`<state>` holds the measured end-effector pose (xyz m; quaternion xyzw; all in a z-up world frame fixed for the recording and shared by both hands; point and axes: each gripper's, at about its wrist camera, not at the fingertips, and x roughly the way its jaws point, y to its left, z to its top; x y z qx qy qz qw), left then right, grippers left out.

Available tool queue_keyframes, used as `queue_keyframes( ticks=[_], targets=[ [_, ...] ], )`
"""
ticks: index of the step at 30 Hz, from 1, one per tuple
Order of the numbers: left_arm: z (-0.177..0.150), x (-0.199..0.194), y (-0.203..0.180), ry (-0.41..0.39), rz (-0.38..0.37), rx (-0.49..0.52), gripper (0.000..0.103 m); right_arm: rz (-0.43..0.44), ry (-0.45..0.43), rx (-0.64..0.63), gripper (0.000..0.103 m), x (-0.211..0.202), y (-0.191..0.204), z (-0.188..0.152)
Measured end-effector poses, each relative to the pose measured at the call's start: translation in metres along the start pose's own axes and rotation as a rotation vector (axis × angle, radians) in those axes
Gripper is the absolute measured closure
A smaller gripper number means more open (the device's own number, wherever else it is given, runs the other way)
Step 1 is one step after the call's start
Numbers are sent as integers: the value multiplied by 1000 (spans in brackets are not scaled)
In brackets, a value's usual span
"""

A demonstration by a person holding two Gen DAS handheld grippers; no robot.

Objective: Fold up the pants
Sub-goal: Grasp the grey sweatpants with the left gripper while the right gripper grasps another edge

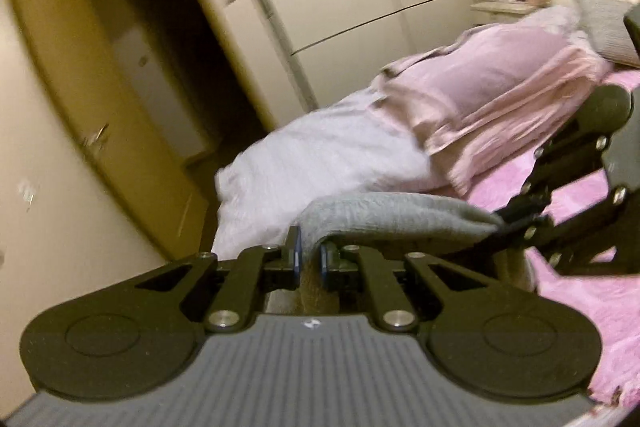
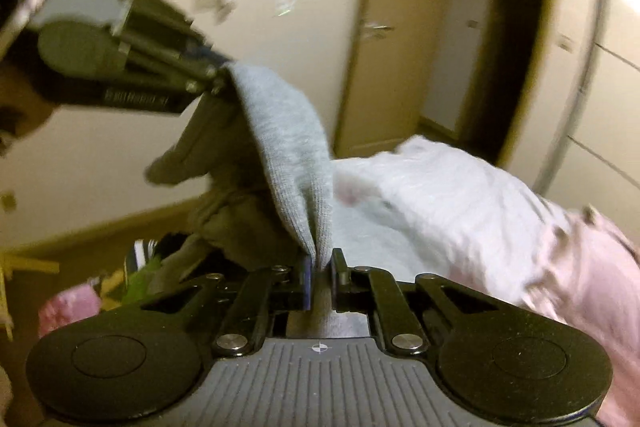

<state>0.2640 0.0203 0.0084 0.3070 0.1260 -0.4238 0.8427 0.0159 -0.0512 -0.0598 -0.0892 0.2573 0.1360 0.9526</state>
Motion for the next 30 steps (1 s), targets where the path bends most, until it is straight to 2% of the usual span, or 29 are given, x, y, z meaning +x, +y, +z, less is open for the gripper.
queue_keyframes(
  ticks=[4,8,12,15,19,20,22,23,26,28,30],
  targets=[
    [69,-9,-66,-102,-106,120,97,-57,-38,175,98,-86,-58,-30],
    [143,-18,-163,-176,-238,268,97,-101,-68,395,98,-181,-123,-82],
    [203,-22,-284,-215,-357,397,97,-170,-102,582,98,-277,-191,-155],
    [243,-16,-384,-213,-462,433,97,-249,-97,682,98,-351,-245,-214],
    [287,4,-534,-179,-676,468,96,-414,-26,875,97,-436,-319,-314],
    [293,14,-572,-150,-745,465,96,-469,7,925,96,-456,-336,-344],
    [299,33,-639,-81,-880,452,84,-584,95,1022,87,-488,-364,-399],
    [299,37,-664,-73,-921,449,81,-641,113,1061,85,-506,-373,-422],
    [291,51,-699,-39,-947,441,80,-756,160,1089,72,-556,-390,-468],
    [276,65,-701,-7,-944,424,77,-785,183,1094,64,-571,-391,-484],
    [257,83,-692,39,-916,404,77,-789,212,1075,60,-577,-389,-491]
  ],
)
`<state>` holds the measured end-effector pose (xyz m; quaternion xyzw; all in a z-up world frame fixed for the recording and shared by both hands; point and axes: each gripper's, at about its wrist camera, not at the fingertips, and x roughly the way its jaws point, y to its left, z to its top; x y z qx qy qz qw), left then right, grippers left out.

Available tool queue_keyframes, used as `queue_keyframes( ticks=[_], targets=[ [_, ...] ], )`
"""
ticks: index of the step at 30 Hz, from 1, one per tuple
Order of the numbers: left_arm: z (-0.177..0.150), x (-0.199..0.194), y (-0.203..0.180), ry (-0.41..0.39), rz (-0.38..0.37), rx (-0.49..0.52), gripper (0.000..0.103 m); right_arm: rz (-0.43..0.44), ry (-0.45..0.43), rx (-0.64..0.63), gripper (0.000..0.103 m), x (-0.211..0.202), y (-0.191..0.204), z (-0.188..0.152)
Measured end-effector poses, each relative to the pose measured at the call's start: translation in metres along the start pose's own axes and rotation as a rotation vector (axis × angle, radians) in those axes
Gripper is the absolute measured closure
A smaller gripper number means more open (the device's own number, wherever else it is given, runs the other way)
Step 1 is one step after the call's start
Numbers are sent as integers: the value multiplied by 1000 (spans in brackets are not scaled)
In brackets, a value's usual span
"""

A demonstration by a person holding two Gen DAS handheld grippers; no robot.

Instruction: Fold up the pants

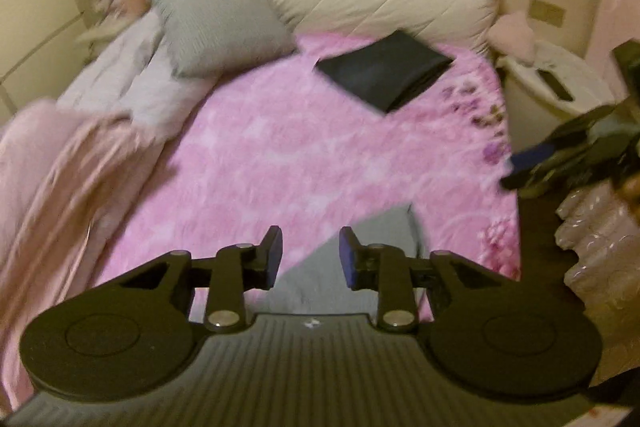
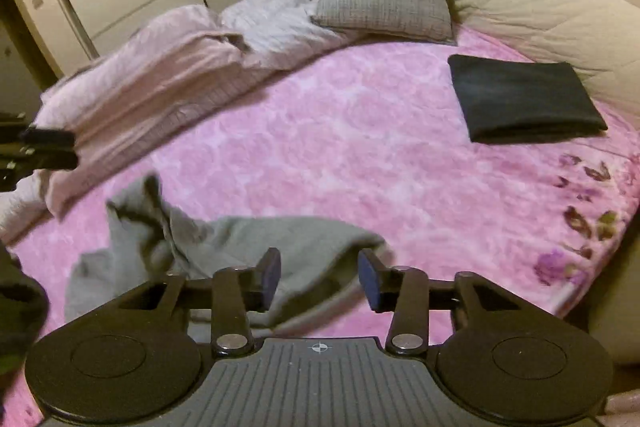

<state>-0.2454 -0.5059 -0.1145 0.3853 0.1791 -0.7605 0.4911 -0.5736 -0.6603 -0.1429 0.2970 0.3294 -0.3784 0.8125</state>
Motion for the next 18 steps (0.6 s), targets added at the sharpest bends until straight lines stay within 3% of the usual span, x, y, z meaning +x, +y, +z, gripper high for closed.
queue_keyframes(
  ticks=[4,7,10,14,18],
  targets=[
    [-54,4,23,70,41,-44,69,-15,40,-151,52,8,37,-34],
    [-92,12,34,124,42,-59,55,-11,88,-344,45,23,73,-61],
    [-120,30,47,144,64,-37,50,10,142,-550,36,57,93,-83],
    [-131,61,61,123,95,20,44,13,200,-828,36,99,116,-121],
    [-131,94,74,124,115,65,44,34,222,-1002,36,134,124,-144]
  ],
)
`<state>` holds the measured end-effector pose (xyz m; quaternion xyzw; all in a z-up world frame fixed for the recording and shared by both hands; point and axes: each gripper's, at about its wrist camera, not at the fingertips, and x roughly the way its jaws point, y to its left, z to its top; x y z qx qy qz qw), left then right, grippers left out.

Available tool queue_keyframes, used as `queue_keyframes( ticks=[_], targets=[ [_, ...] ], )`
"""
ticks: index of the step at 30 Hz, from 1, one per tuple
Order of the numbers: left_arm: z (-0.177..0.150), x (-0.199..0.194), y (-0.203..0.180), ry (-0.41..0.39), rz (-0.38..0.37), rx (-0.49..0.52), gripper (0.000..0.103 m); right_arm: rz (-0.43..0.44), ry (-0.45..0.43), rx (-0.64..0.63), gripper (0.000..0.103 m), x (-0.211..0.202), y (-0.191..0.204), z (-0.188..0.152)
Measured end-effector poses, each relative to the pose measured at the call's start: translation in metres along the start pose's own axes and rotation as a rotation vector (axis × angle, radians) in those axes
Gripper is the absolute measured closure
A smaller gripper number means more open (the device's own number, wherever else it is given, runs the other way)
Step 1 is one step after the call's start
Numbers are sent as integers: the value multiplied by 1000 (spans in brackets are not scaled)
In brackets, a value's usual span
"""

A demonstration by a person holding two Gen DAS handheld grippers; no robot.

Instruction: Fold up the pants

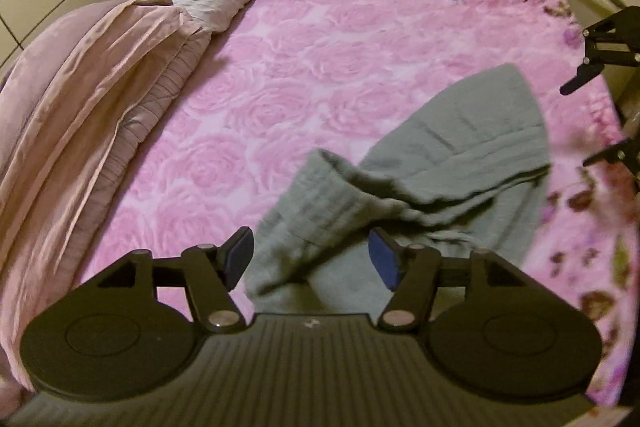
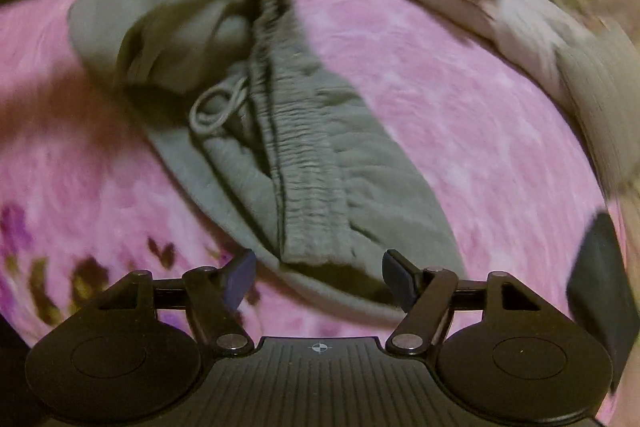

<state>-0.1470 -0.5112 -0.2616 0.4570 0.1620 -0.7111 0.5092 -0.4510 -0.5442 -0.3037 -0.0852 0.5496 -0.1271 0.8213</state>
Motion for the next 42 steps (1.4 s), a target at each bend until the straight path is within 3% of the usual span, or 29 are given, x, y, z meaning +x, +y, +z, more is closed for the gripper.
queue_keyframes(
  ticks=[5,6,7,13,19,21,23,24,25,28,29,34,38,42],
  targets=[
    [7,27,10,29,-22,13,44,3,19,-215,36,51,17,-3],
    [8,30,11,43,-30,15,51,-2,17,-263,36,57,19,-5],
    [11,32,14,63,-45,9,64,-3,4,-294,36,60,18,-8],
    [32,33,30,113,-54,-57,84,34,-75,-377,36,52,-5,-21],
    [59,37,40,127,-29,-123,87,88,-164,-443,37,51,-19,-23],
    [63,43,40,141,-22,-117,87,126,-175,-458,50,55,-20,-22],
    [64,48,40,153,-20,-117,87,159,-193,-405,58,55,-30,-17],
    [63,50,40,155,-19,-122,87,170,-203,-370,70,52,-34,-15],
    [62,51,41,155,-18,-127,87,188,-214,-326,89,45,-40,-11],
    [59,47,48,145,-15,-170,90,183,-250,-183,91,19,-57,1],
    [58,43,49,133,-9,-179,96,169,-261,-139,91,8,-63,6],
    [54,7,60,31,6,-212,96,79,-320,59,93,-55,-82,33],
    [48,-28,66,-76,-6,-215,96,15,-357,210,93,-114,-76,54],
    [46,-79,73,-168,-3,-206,96,14,-427,371,93,-184,-55,76]
  ],
)
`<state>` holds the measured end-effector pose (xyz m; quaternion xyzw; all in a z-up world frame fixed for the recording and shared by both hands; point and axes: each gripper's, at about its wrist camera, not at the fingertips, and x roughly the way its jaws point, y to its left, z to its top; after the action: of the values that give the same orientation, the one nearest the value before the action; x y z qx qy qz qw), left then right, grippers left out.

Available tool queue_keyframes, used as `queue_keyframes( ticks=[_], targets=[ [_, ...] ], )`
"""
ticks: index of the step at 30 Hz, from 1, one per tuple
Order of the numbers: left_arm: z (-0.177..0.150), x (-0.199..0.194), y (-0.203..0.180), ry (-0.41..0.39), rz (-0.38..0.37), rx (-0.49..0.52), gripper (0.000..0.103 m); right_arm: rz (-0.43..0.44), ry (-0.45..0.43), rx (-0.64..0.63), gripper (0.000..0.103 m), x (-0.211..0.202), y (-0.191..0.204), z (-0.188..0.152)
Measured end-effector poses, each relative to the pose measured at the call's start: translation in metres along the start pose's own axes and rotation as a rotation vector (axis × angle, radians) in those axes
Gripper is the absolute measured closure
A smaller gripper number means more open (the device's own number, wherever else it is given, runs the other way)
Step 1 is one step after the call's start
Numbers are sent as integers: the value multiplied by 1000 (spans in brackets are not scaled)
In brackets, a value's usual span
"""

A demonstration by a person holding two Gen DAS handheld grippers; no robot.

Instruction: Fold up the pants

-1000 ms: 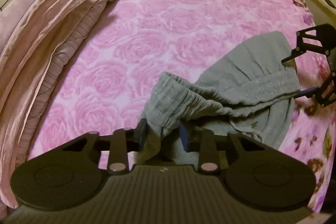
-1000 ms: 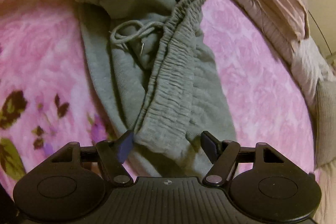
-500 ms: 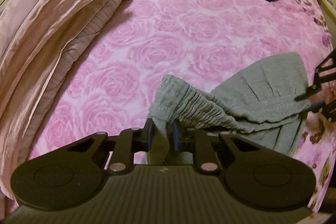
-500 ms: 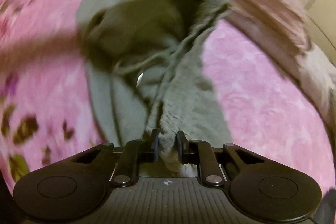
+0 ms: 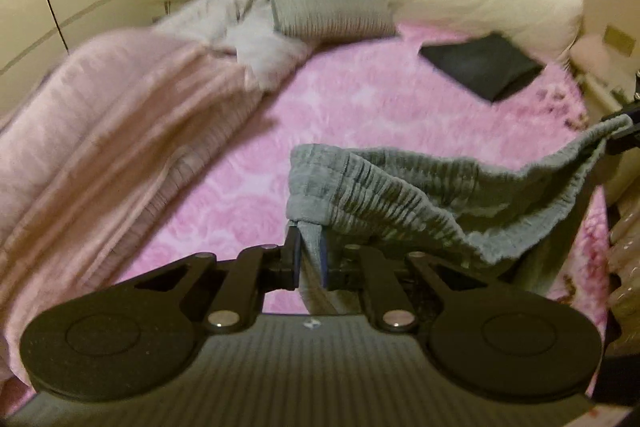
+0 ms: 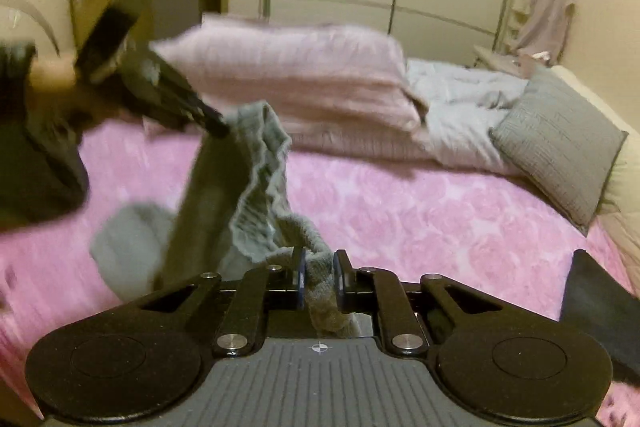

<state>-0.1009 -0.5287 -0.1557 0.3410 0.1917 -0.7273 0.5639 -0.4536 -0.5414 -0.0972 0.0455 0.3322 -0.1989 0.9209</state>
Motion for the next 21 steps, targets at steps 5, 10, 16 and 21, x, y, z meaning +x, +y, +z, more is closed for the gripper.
queue_keyframes(
  ticks=[5,10,16,21],
  targets=[
    [44,-63,9,-126,32,53,97,24,-134,196,94,-59,10,42],
    [146,-77,-15,-244,24,189,97,-21,-271,514,94,-112,-67,58],
    [282,31,-112,-274,-80,386,97,-155,-320,815,94,-128,-211,9],
    [328,219,-192,-127,-137,345,77,-340,-191,943,86,-62,-333,-72]
  ],
)
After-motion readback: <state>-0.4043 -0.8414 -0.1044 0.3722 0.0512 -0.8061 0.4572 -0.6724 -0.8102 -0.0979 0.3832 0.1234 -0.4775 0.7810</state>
